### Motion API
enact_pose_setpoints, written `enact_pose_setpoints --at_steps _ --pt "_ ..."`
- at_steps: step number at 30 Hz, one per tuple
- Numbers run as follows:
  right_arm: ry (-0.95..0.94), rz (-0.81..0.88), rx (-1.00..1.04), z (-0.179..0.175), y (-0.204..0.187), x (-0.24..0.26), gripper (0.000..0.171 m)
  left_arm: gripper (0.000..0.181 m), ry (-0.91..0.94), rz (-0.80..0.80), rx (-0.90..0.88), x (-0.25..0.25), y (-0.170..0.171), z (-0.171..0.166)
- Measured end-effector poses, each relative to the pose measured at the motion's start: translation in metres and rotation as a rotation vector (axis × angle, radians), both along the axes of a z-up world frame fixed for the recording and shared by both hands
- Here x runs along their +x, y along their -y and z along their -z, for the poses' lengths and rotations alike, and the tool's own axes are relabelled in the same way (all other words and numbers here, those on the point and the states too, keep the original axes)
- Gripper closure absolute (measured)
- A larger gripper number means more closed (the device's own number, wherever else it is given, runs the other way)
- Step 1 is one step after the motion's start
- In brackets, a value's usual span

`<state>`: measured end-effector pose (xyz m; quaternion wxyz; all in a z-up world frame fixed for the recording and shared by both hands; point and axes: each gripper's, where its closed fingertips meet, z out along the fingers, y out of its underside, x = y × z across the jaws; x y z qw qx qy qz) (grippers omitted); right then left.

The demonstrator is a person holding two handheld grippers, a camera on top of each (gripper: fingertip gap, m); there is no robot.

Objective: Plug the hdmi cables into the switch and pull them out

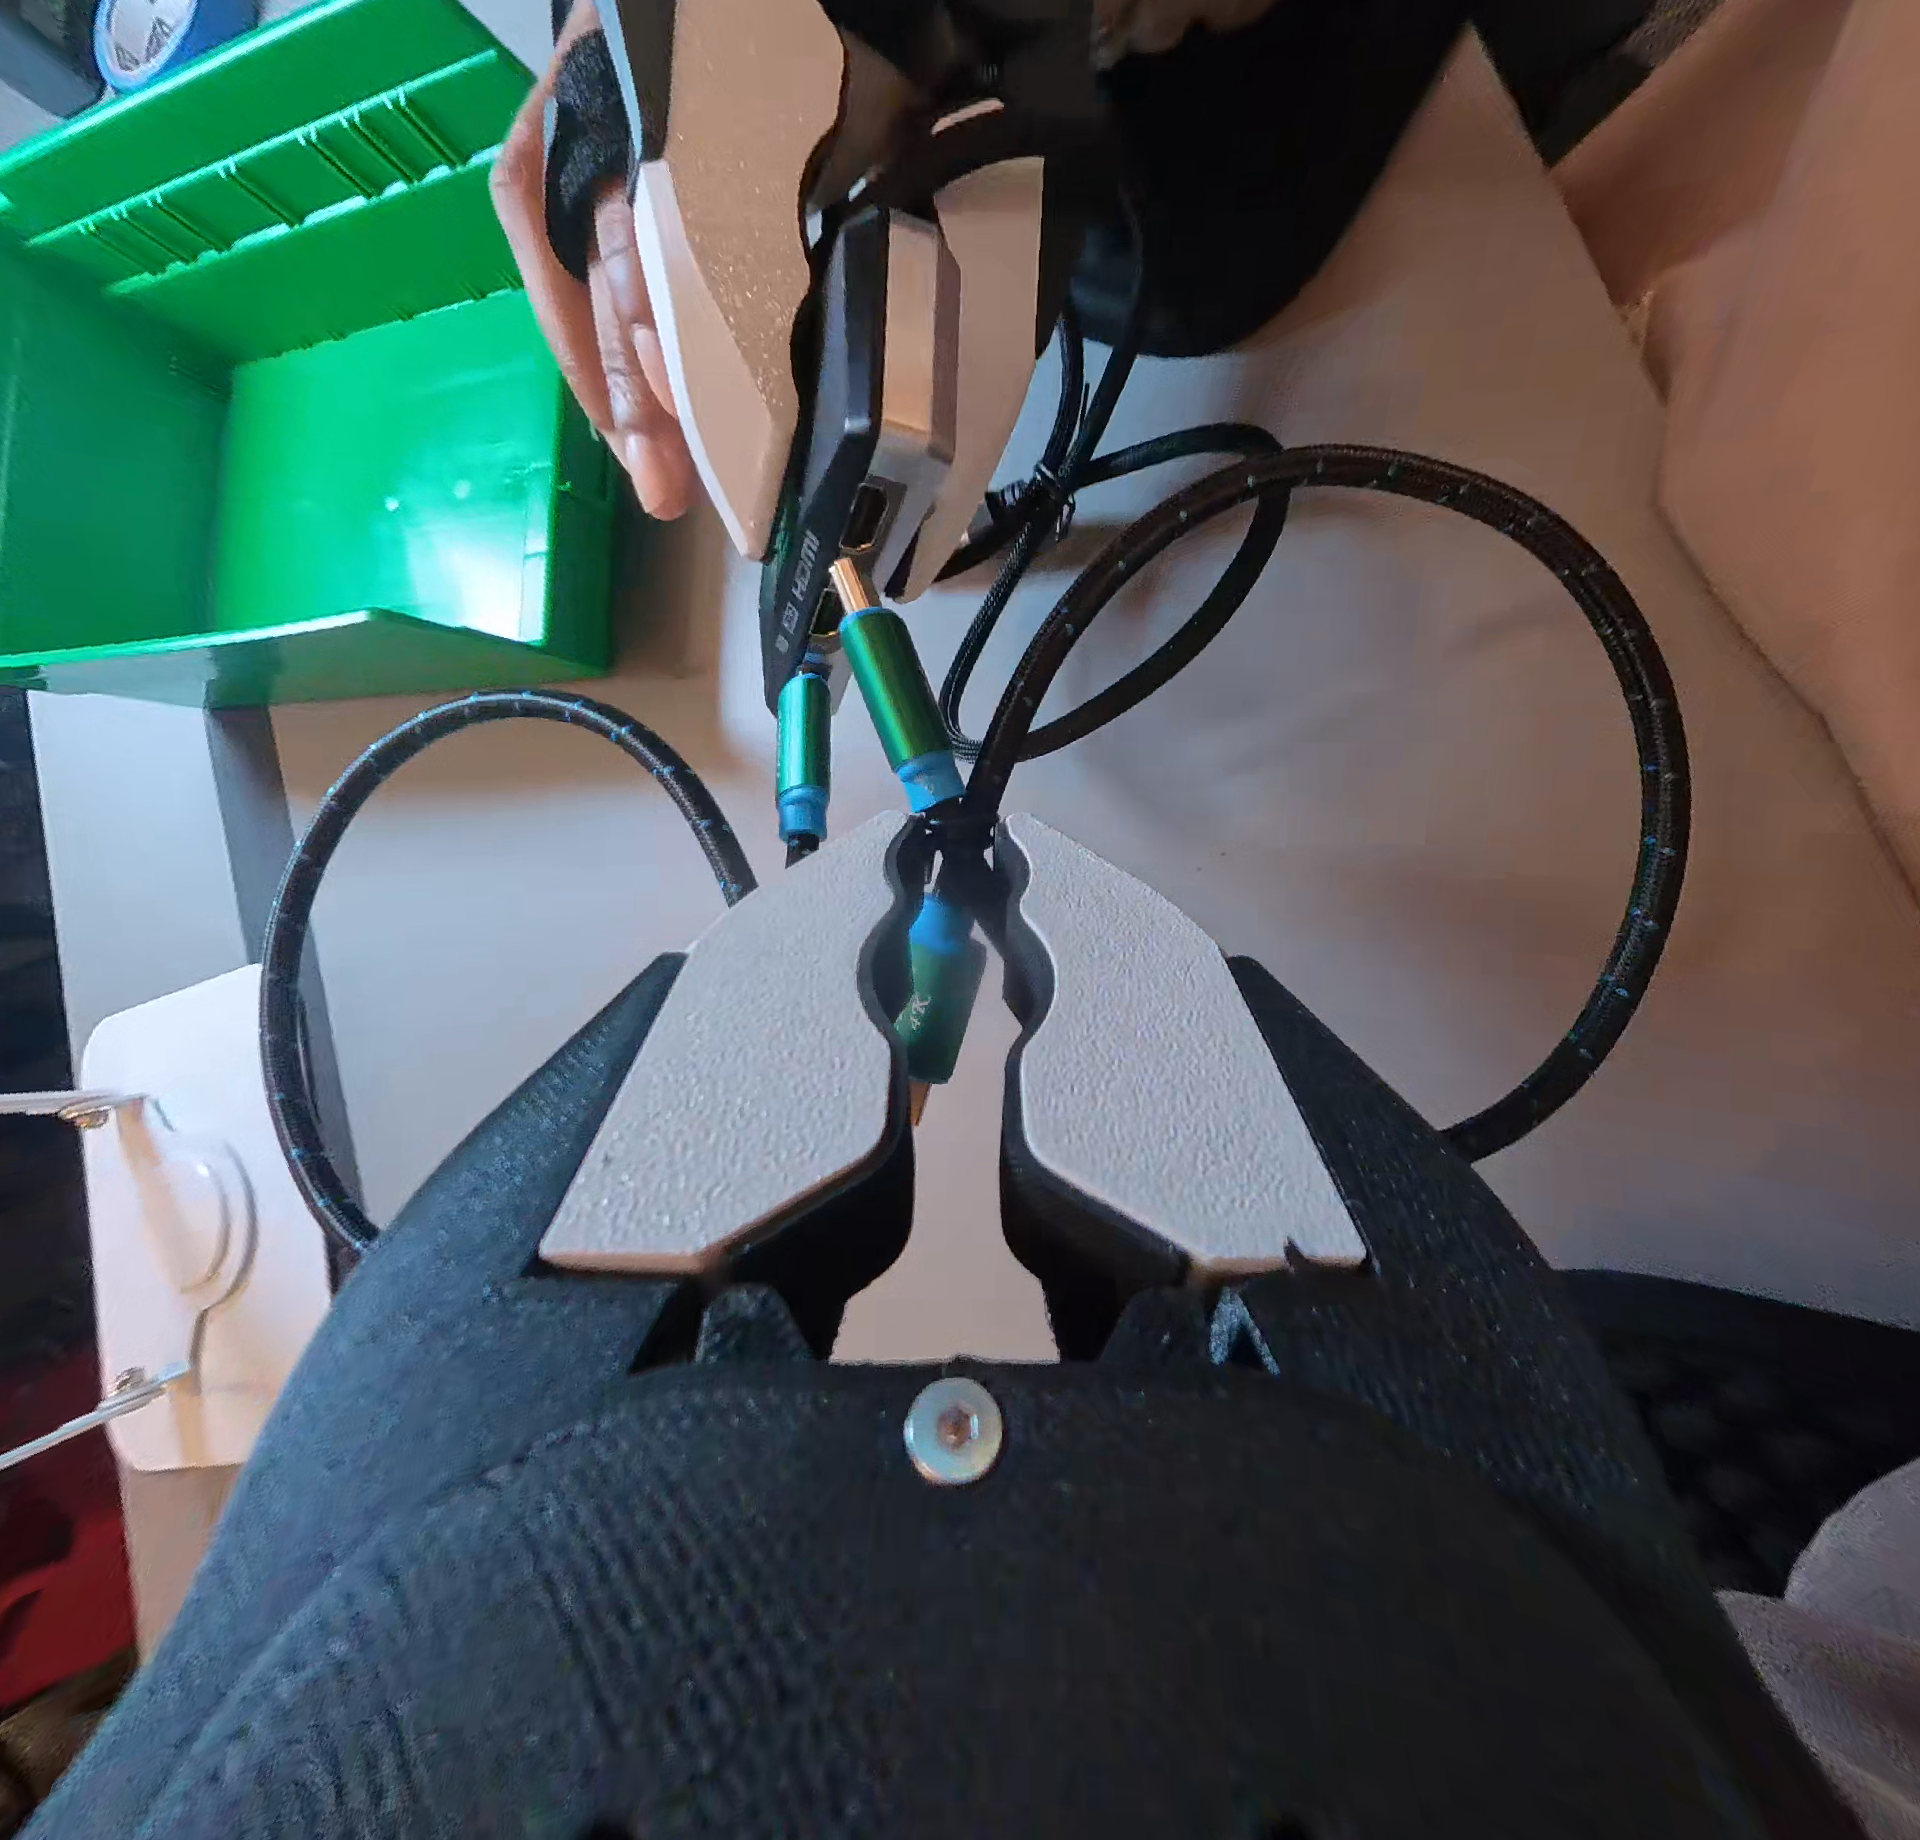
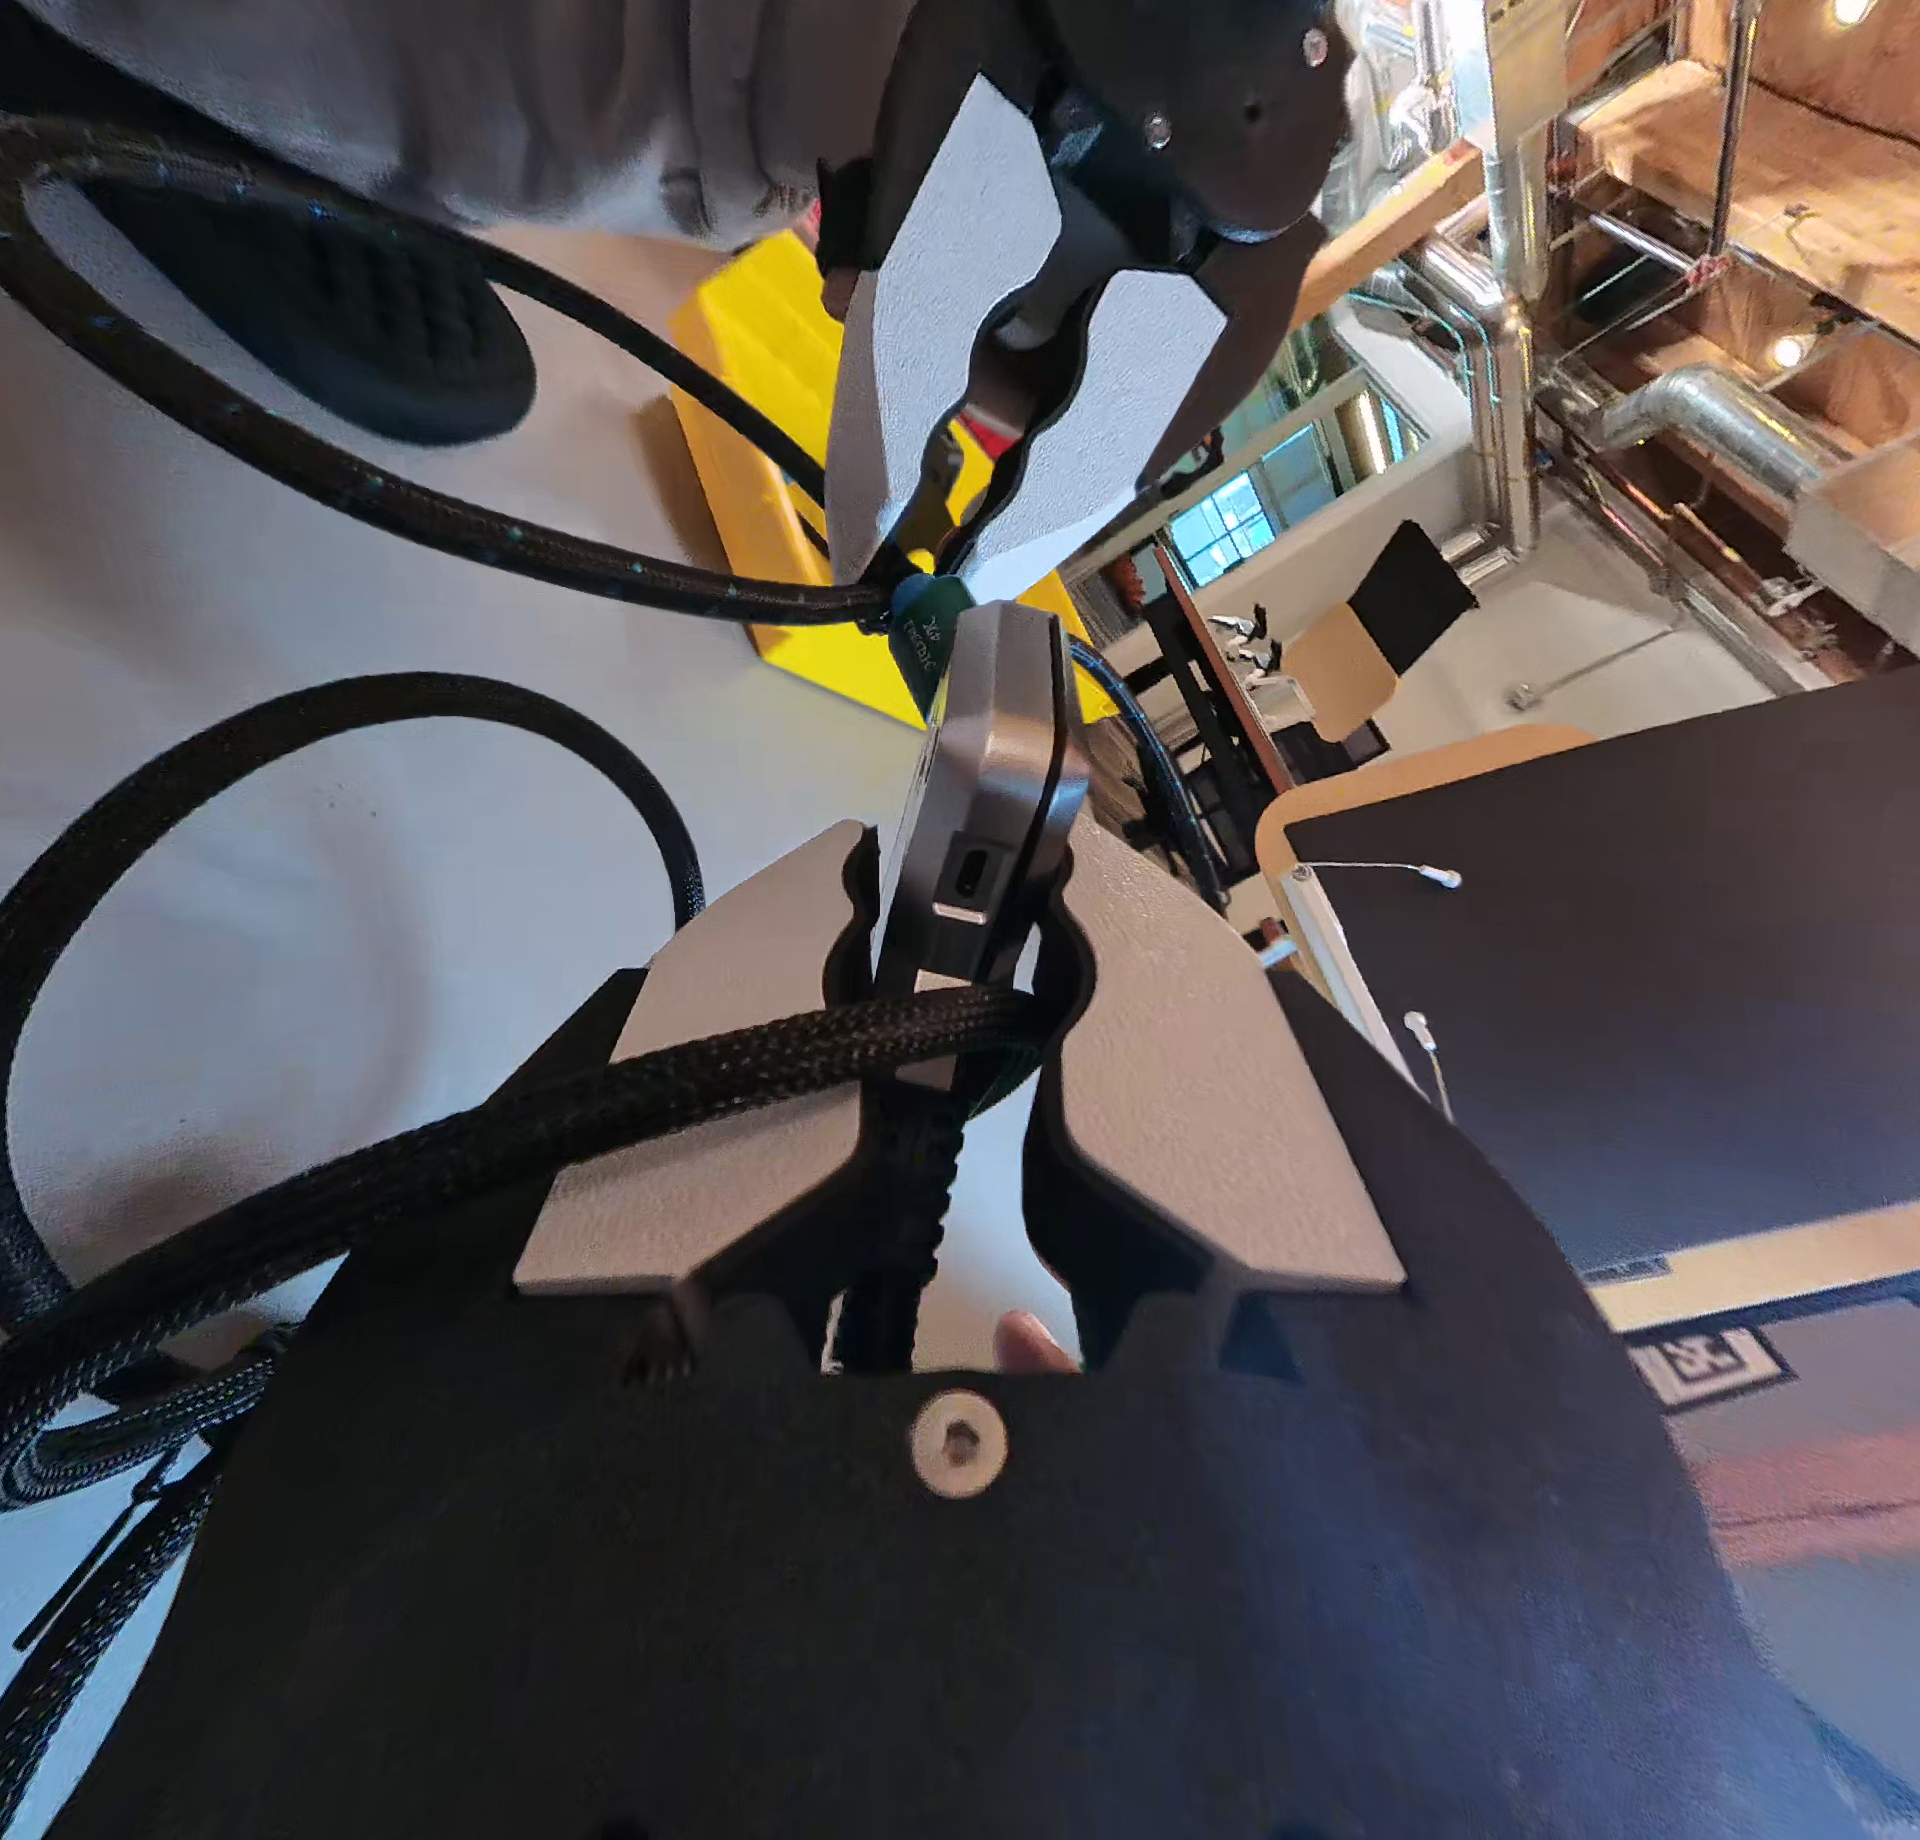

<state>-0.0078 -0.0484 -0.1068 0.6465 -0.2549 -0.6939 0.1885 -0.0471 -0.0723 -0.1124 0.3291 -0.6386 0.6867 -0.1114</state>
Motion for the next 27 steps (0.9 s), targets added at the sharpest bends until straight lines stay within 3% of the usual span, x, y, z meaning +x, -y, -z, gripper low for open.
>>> enact_pose_setpoints --at_steps 4,8,13,17,19,23,27 --pt "-0.003 -0.004 -0.044 0.000 -0.001 -0.001 0.144 0.168 0.087 0.014 -0.063 -0.002 0.005 -0.006" --pt "-0.014 0.049 -0.075 -0.003 -0.015 0.002 0.144 0.169 0.079 0.086 -0.219 -0.011 0.025 0.011" --pt "-0.076 0.141 -0.146 -0.014 -0.043 0.015 0.144 0.168 0.030 0.107 -0.559 -0.021 0.034 0.072" --pt "-0.090 0.196 -0.156 -0.015 -0.057 0.021 0.143 0.160 -0.060 0.010 -0.631 -0.030 0.018 0.114" --pt "-0.081 0.213 -0.139 -0.014 -0.060 0.022 0.144 0.148 0.004 -0.031 -0.575 -0.030 0.004 0.106" --pt "-0.081 0.216 -0.134 -0.014 -0.060 0.023 0.144 0.149 0.177 -0.124 -0.406 -0.041 -0.023 0.062" --pt "-0.076 0.238 -0.124 -0.013 -0.064 0.024 0.143 0.152 0.149 -0.168 -0.333 -0.059 -0.016 0.046"
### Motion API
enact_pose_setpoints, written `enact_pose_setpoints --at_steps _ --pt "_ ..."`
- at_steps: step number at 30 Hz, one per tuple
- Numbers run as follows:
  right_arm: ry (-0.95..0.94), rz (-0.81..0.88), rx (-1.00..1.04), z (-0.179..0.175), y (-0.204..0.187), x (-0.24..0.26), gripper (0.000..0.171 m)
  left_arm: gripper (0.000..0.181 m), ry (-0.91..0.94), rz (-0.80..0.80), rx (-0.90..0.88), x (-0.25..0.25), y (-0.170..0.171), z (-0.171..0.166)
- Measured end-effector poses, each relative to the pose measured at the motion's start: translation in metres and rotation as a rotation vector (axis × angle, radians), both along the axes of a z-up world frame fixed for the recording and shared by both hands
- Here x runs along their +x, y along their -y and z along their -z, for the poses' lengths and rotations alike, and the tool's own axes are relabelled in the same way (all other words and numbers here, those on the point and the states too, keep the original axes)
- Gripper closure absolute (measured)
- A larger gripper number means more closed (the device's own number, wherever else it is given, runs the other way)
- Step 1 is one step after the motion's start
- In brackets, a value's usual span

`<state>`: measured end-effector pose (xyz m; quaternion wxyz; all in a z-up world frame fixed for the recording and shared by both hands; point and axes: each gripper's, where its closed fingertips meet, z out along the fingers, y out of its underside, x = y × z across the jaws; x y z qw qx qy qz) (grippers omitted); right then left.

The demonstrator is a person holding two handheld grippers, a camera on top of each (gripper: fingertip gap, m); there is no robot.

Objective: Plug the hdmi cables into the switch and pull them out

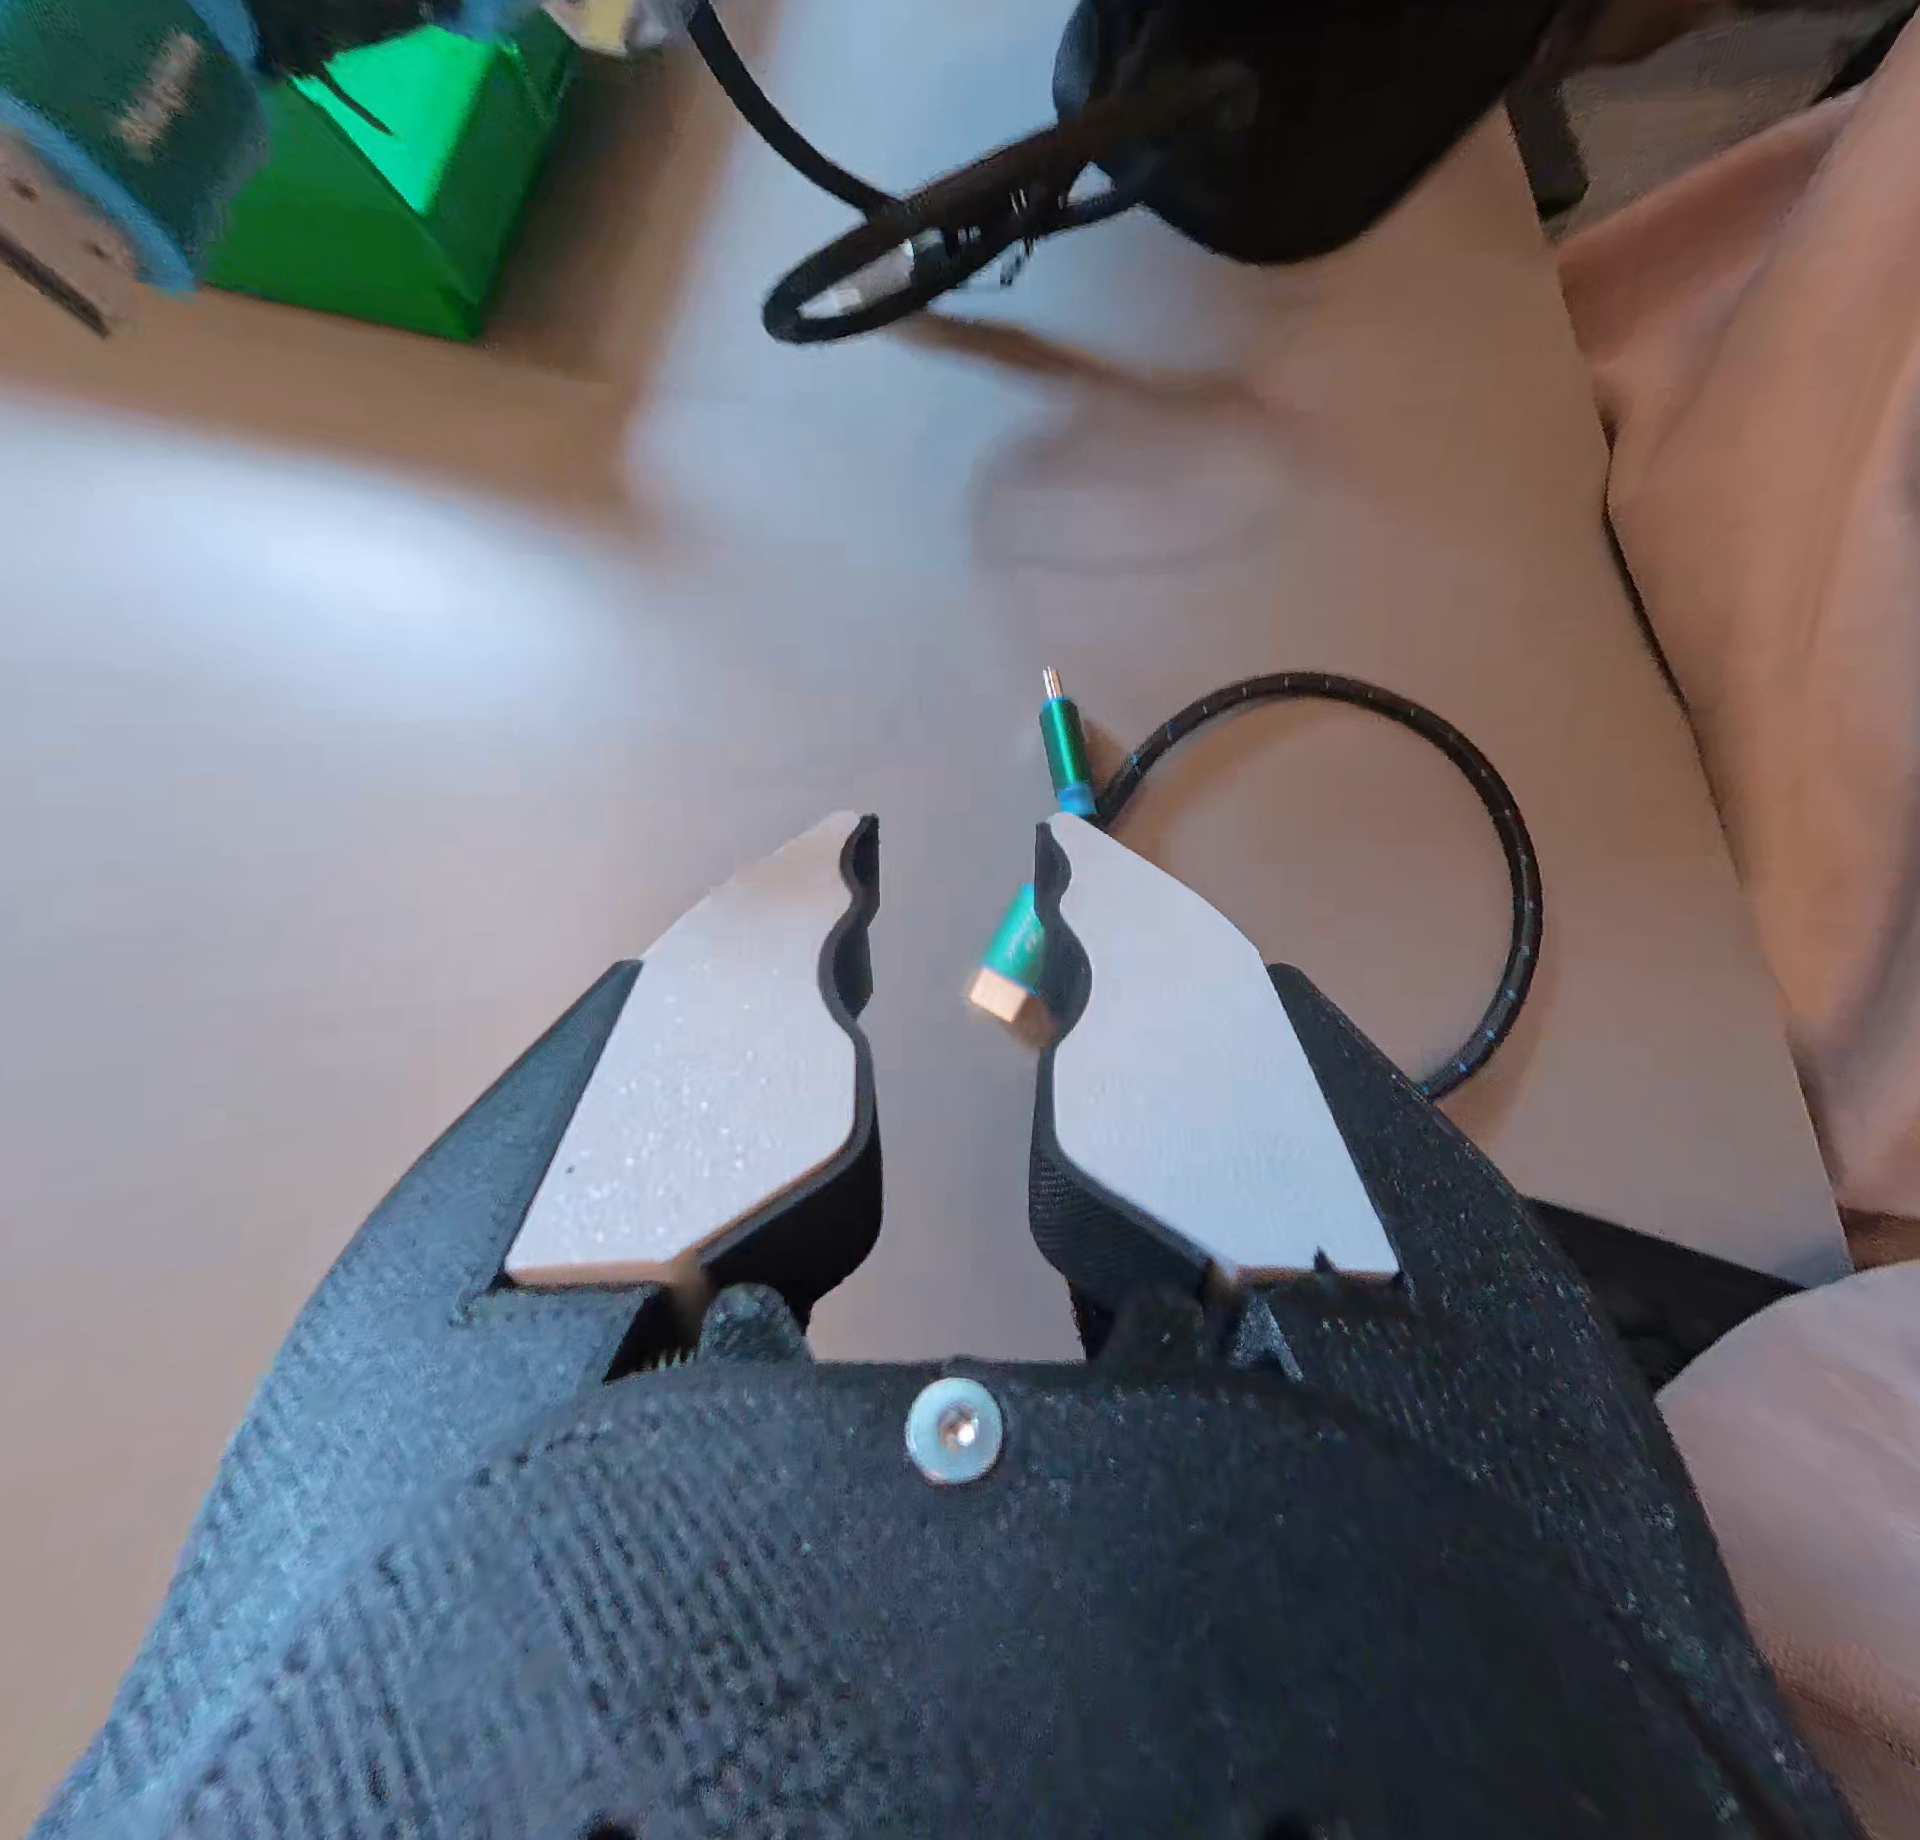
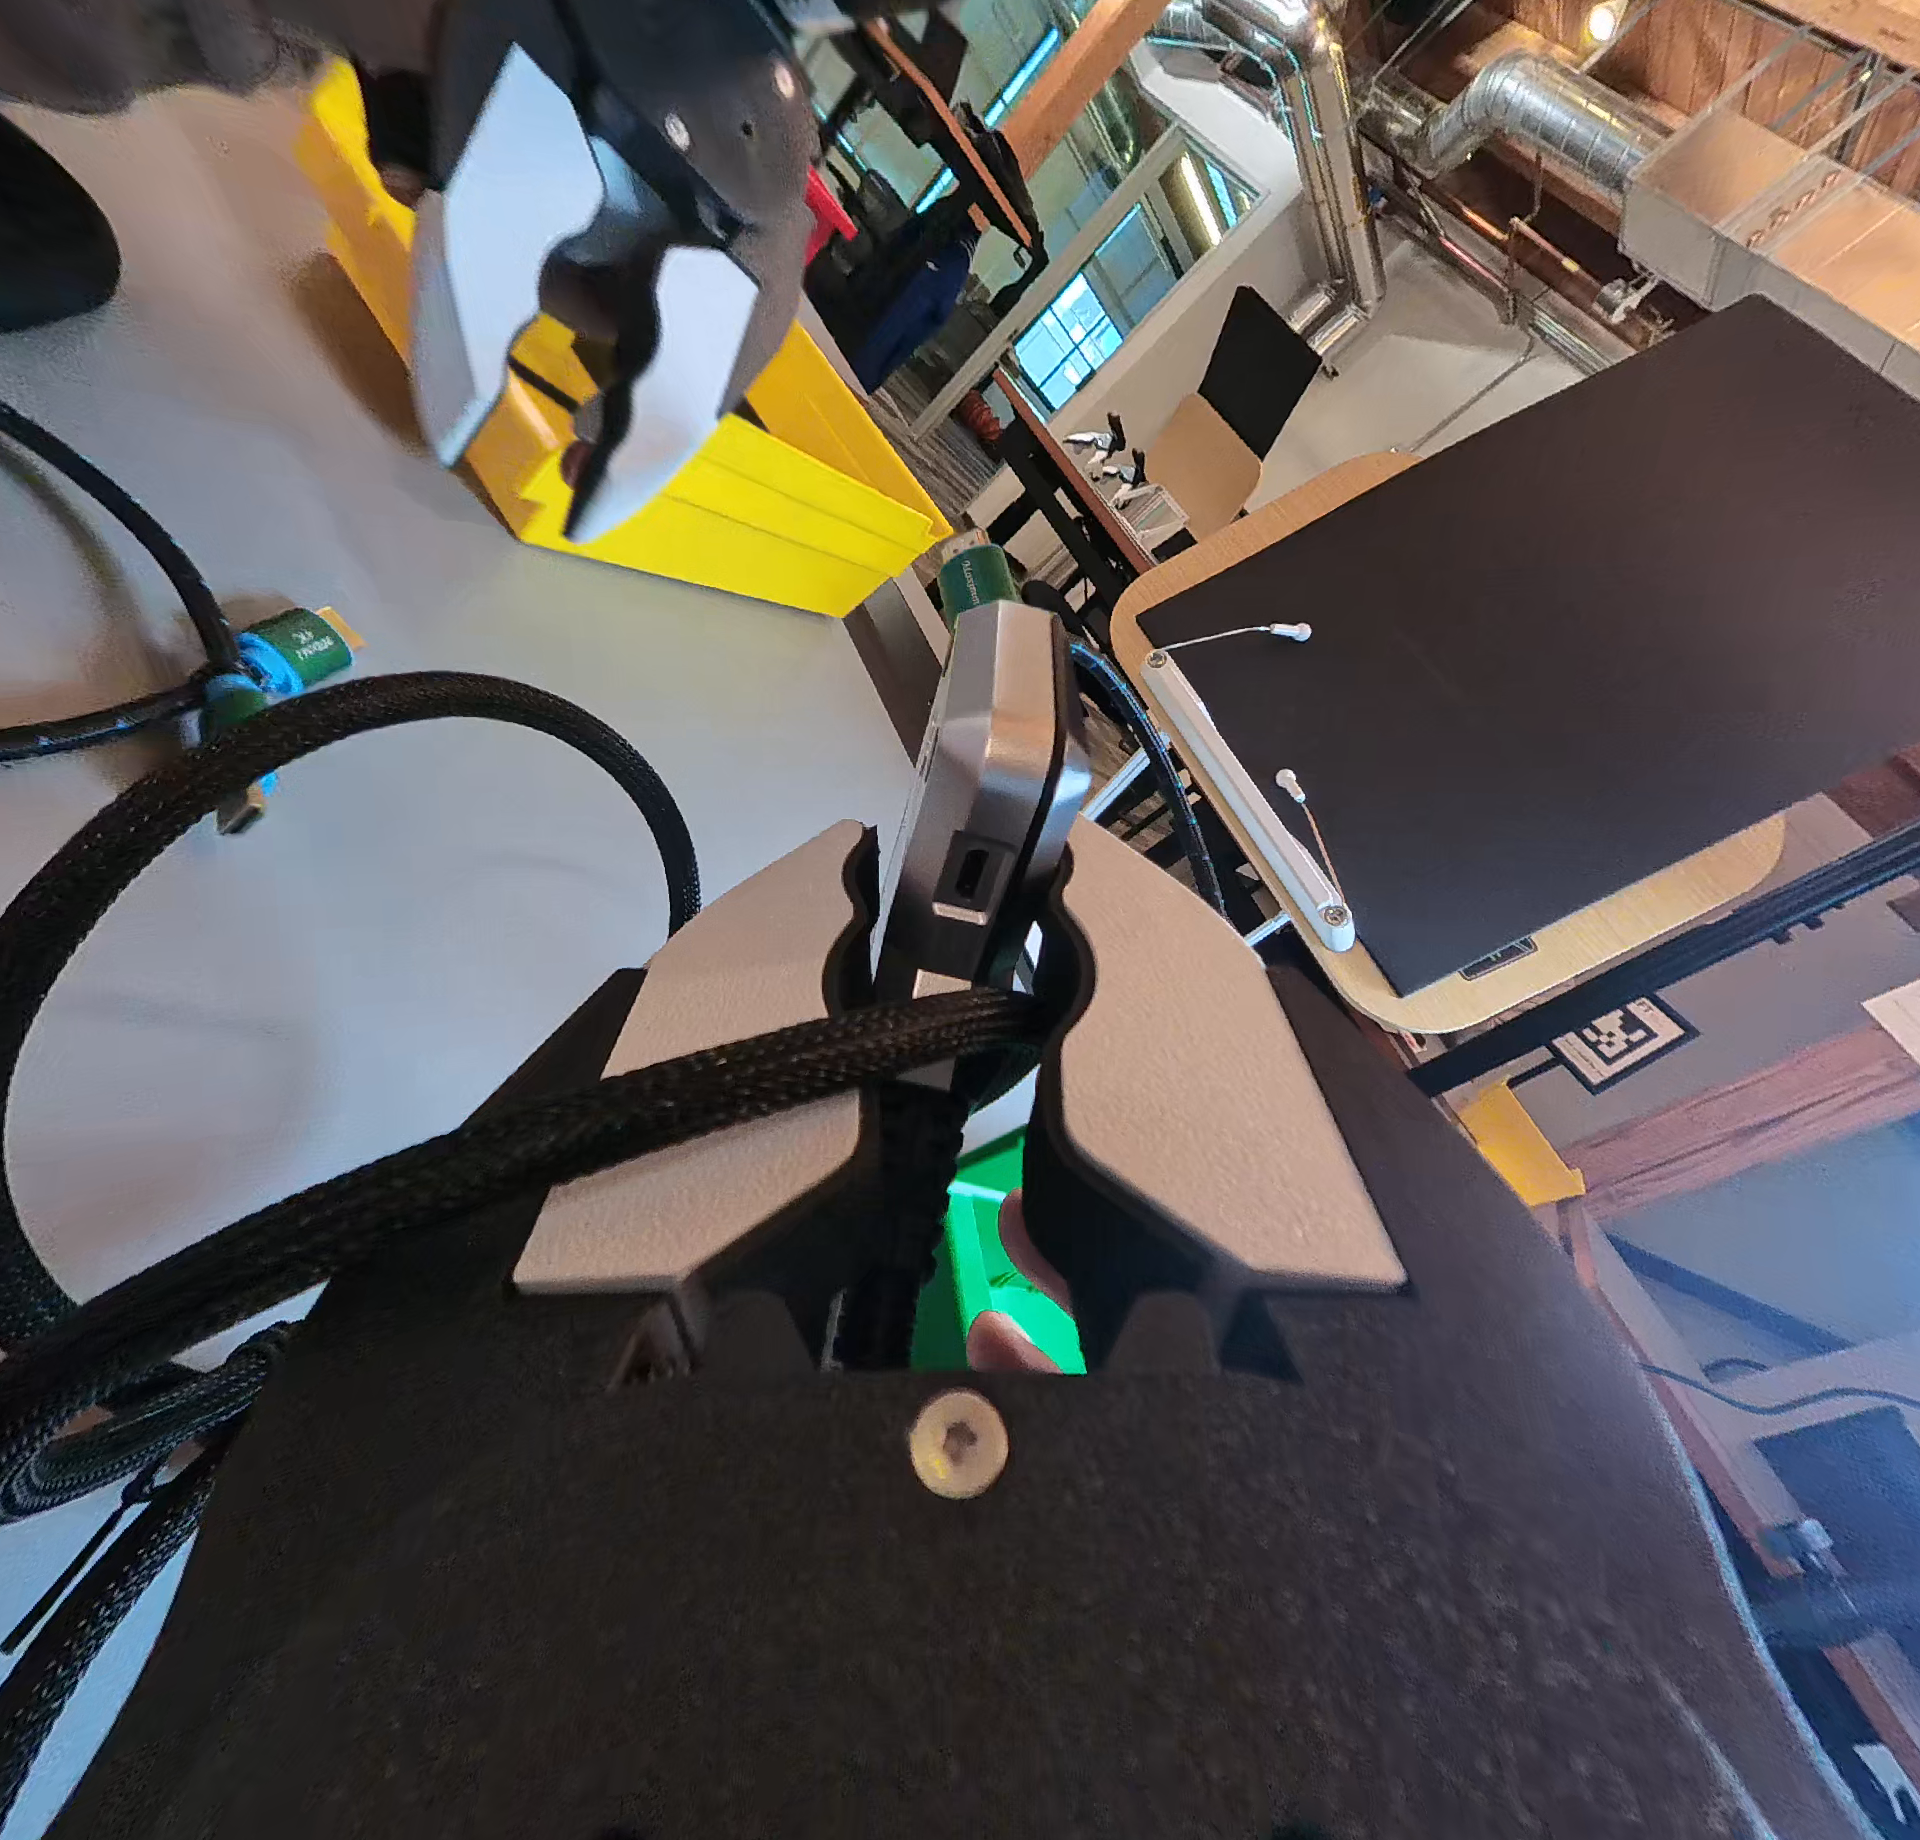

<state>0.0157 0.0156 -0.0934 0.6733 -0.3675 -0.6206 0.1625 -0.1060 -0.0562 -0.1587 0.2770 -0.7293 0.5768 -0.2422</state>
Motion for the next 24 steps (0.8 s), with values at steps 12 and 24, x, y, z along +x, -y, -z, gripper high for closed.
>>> enact_pose_setpoints --at_steps 12,24 --pt "0.013 0.012 -0.007 0.002 0.000 -0.004 0.143 0.157 -0.488 -0.026 -0.022 -0.030 0.068 0.085" --pt "0.003 0.036 -0.001 -0.004 -0.004 0.001 0.143 0.171 -0.662 0.192 0.735 0.002 -0.060 0.060"
